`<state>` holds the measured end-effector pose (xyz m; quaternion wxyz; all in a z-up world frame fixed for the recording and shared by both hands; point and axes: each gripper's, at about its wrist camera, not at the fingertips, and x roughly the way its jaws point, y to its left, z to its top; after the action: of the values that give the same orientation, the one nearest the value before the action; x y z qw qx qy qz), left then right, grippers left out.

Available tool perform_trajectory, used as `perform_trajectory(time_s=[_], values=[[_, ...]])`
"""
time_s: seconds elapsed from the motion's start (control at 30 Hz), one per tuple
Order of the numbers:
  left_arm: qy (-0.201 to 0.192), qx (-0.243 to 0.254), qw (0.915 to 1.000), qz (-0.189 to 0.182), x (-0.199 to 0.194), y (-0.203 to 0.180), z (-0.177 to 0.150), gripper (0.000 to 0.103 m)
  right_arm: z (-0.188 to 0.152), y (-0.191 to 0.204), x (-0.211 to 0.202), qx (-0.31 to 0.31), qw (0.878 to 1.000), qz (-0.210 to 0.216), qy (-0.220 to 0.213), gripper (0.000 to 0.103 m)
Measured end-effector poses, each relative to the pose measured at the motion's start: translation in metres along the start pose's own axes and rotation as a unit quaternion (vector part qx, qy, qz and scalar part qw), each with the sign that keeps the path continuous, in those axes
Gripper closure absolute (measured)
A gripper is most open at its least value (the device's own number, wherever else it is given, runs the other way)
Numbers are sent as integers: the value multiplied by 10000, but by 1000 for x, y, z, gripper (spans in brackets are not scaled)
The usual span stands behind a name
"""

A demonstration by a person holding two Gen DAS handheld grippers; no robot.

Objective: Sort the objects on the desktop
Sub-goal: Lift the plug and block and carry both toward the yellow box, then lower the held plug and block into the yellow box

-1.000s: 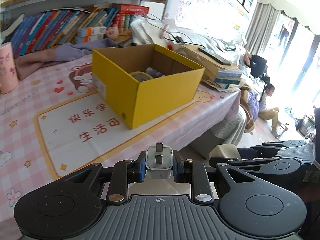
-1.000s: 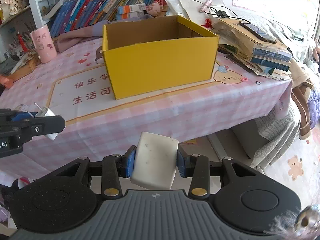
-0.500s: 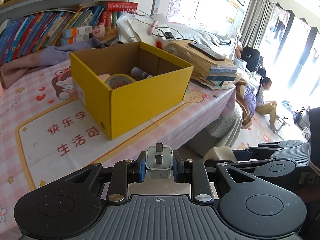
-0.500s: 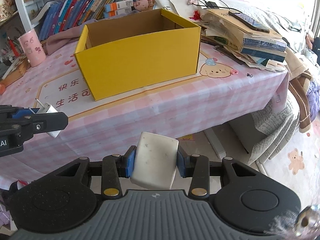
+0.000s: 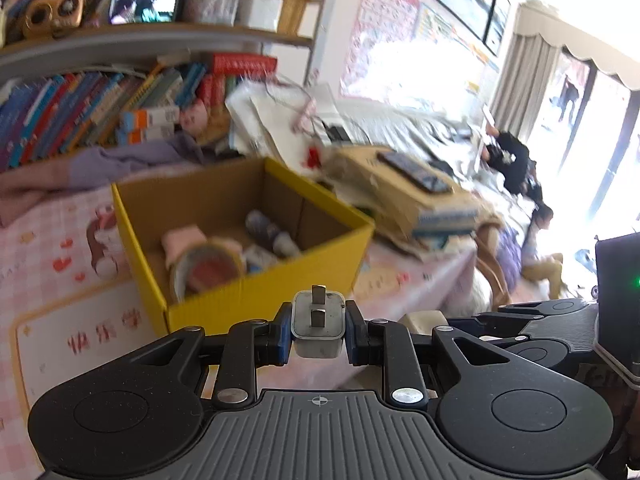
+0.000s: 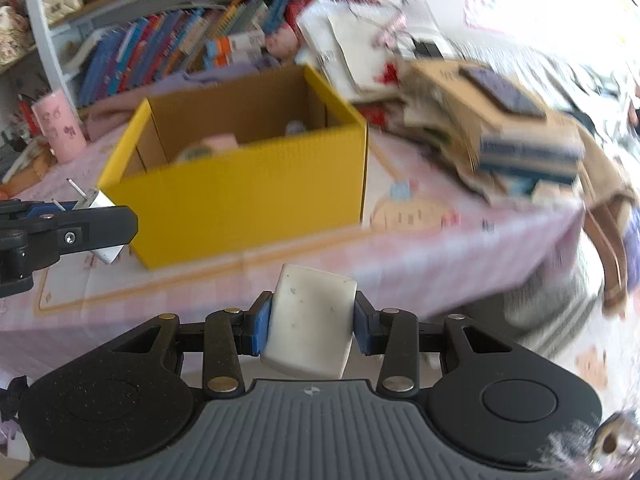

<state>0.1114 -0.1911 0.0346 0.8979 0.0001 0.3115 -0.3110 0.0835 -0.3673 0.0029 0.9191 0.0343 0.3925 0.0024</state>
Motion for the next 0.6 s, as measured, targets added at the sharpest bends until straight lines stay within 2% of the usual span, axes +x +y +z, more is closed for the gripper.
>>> perform_trajectory(time_s=[0.37, 0.47, 0.6], values=[[-598, -58, 9945, 862, 15, 5, 49, 79, 82, -17, 10, -696, 9921, 674, -797, 65], [-639, -89, 9921, 1079, 25, 12, 58, 79, 102, -14, 20, -902, 9880, 835, -933, 65], [-503, -151, 9899, 1321, 47, 23, 63, 79, 120, -6, 38, -1189, 9827, 988, -1025, 65]])
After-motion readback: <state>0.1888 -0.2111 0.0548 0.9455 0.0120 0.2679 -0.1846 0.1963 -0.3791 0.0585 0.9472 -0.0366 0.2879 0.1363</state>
